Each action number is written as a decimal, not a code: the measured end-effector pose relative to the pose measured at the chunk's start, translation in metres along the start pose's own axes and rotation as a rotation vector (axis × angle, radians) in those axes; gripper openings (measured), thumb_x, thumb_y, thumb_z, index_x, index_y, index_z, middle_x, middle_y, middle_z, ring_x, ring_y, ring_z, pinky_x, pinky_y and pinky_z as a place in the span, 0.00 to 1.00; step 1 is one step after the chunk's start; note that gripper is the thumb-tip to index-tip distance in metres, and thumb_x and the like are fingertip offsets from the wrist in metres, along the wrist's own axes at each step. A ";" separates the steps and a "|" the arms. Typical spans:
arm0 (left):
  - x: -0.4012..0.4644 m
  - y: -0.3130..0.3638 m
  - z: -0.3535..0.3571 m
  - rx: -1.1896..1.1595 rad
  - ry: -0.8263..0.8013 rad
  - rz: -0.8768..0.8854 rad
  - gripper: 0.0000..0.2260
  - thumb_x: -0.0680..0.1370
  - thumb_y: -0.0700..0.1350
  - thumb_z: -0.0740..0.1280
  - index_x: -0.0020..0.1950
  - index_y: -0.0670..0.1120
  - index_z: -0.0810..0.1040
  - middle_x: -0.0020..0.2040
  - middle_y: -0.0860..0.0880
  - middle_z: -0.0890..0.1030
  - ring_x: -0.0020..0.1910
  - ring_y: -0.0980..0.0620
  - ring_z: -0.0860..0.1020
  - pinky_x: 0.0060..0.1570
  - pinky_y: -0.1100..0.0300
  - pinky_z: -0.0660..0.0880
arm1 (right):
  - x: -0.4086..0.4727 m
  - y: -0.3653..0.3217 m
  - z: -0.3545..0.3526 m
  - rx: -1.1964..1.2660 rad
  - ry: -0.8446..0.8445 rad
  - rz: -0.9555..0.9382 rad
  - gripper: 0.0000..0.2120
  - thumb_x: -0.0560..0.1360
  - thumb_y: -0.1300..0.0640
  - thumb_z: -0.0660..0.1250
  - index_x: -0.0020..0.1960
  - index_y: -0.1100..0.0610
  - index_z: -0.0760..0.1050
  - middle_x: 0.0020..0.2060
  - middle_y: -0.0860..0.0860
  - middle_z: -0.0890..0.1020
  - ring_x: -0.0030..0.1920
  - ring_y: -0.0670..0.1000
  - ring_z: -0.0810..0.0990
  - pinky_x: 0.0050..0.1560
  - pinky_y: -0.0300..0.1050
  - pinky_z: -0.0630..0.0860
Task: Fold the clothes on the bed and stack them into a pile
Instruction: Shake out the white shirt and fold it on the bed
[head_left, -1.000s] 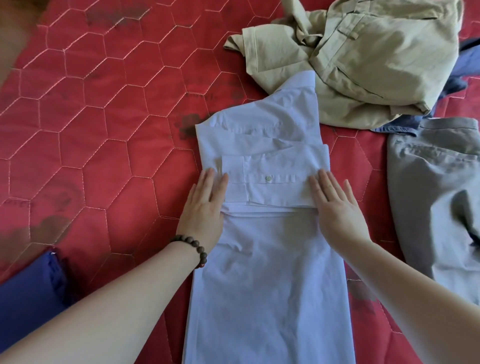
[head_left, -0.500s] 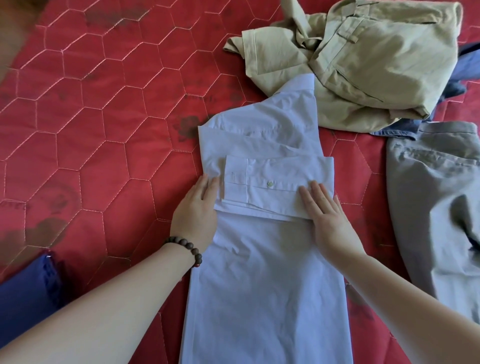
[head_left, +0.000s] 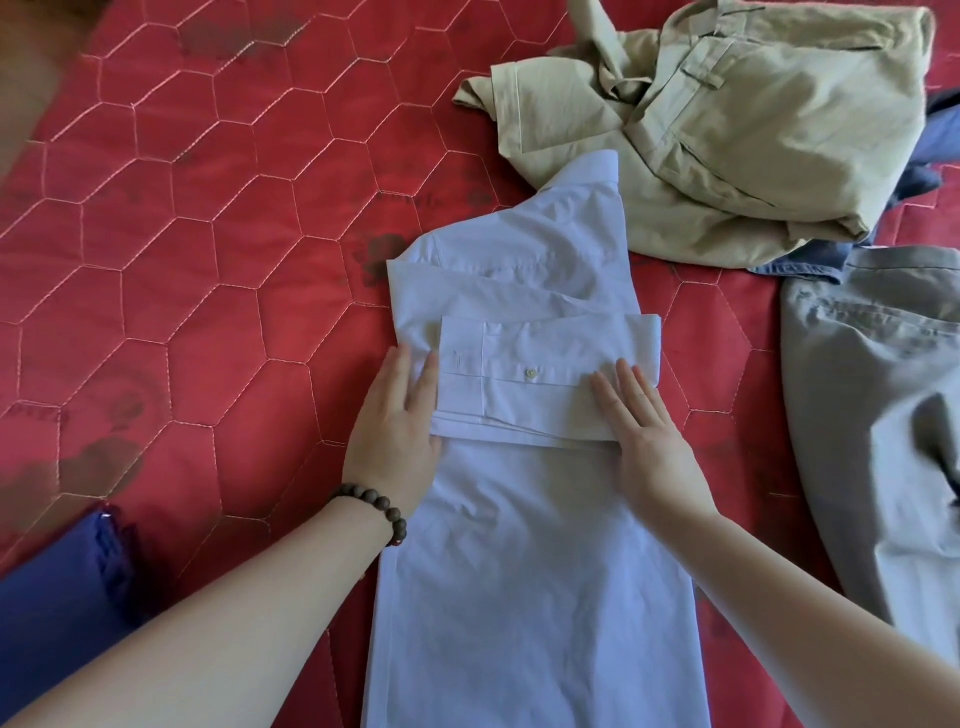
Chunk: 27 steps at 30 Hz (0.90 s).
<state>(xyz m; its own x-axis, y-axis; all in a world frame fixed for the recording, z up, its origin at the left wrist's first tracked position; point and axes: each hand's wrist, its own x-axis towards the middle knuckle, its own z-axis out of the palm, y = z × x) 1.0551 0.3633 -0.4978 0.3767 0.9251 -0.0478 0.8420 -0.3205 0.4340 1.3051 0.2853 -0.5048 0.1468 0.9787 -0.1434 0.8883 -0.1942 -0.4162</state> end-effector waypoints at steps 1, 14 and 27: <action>0.001 0.001 0.000 0.058 -0.002 0.065 0.35 0.68 0.34 0.75 0.73 0.38 0.67 0.74 0.34 0.64 0.73 0.36 0.65 0.68 0.42 0.68 | 0.000 -0.001 0.002 0.004 0.005 -0.015 0.35 0.75 0.73 0.52 0.78 0.50 0.54 0.77 0.47 0.47 0.77 0.48 0.43 0.75 0.45 0.48; 0.006 -0.016 -0.010 0.091 -0.076 0.175 0.43 0.69 0.21 0.58 0.79 0.49 0.51 0.79 0.40 0.49 0.78 0.45 0.47 0.72 0.54 0.62 | -0.002 -0.005 0.014 0.014 0.069 0.015 0.35 0.75 0.75 0.53 0.78 0.53 0.56 0.76 0.48 0.49 0.76 0.47 0.43 0.76 0.43 0.42; 0.002 -0.004 -0.005 0.312 -0.329 0.143 0.31 0.81 0.43 0.53 0.79 0.52 0.39 0.78 0.41 0.35 0.76 0.42 0.33 0.74 0.53 0.31 | 0.006 -0.008 0.002 -0.048 -0.074 -0.019 0.39 0.73 0.75 0.51 0.79 0.51 0.45 0.75 0.43 0.40 0.74 0.43 0.36 0.74 0.39 0.39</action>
<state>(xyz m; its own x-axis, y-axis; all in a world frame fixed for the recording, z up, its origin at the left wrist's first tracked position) 1.0507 0.3669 -0.4953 0.5574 0.7697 -0.3111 0.8295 -0.5326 0.1684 1.2976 0.2927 -0.5043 0.0984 0.9743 -0.2026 0.9105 -0.1703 -0.3767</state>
